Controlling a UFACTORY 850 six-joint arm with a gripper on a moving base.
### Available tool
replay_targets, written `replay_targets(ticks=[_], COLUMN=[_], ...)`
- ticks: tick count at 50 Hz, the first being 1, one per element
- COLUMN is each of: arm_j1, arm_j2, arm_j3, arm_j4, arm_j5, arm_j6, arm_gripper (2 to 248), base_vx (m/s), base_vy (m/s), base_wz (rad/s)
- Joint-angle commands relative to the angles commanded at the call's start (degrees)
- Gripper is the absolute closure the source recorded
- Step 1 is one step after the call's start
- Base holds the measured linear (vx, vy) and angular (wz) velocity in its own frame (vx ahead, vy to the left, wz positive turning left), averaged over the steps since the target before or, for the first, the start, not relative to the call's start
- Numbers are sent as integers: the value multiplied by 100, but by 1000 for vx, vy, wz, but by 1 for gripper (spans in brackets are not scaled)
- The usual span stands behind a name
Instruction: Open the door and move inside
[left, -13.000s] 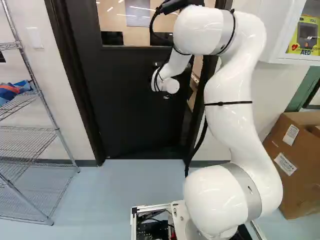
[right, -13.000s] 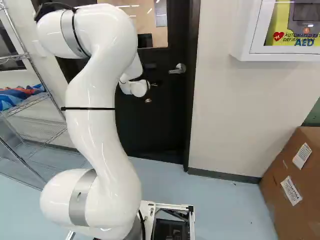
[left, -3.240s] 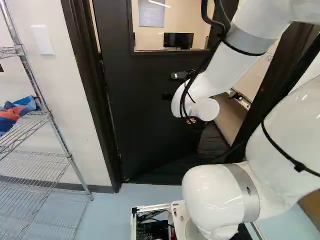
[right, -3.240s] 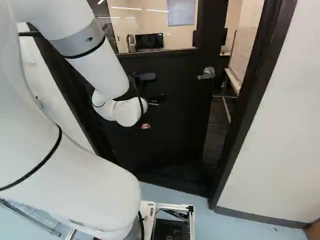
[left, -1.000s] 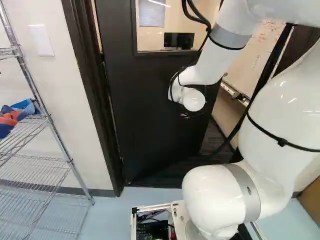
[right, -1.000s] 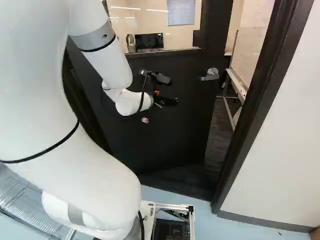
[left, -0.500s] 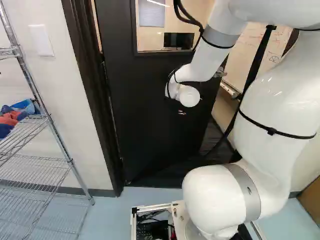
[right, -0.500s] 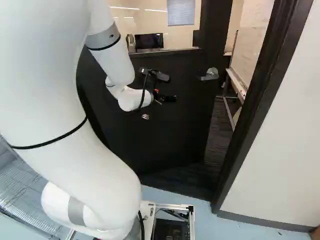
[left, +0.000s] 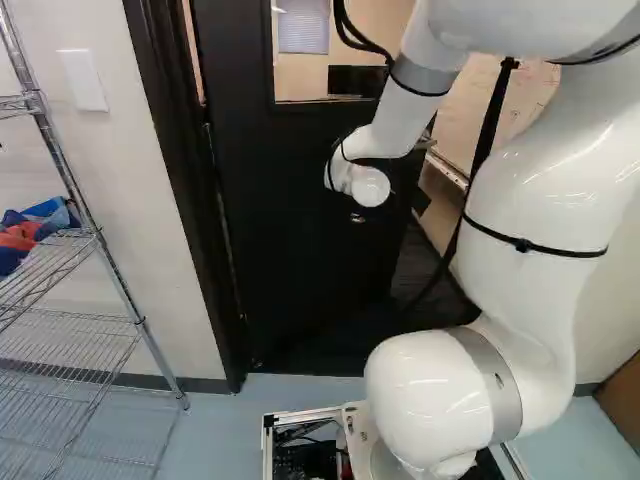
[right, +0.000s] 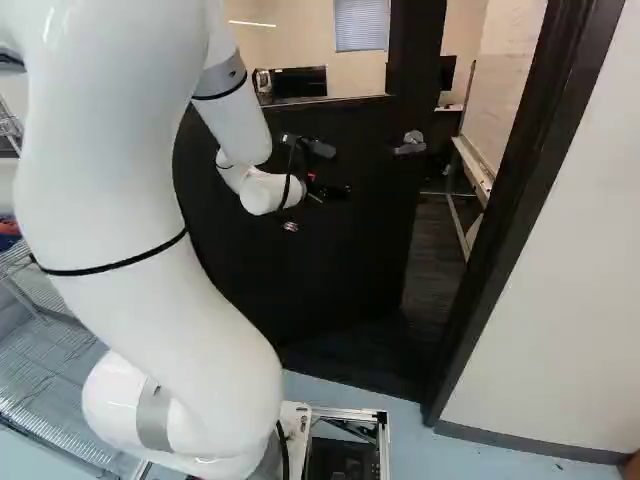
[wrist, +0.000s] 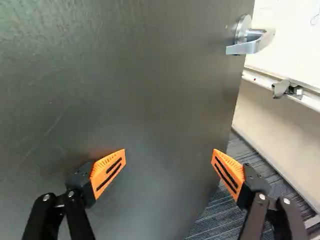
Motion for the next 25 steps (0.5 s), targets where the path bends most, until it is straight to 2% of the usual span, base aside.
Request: replay_targets(ticks=[25], arm_j1=[111], arm_j2=[-415], arm_j3=[-466], arm_j4=[0], arm_j5=[0], arm_j6=[0], arm_gripper=[3], base_vx=[0], base_vy=[0], base_wz=[0])
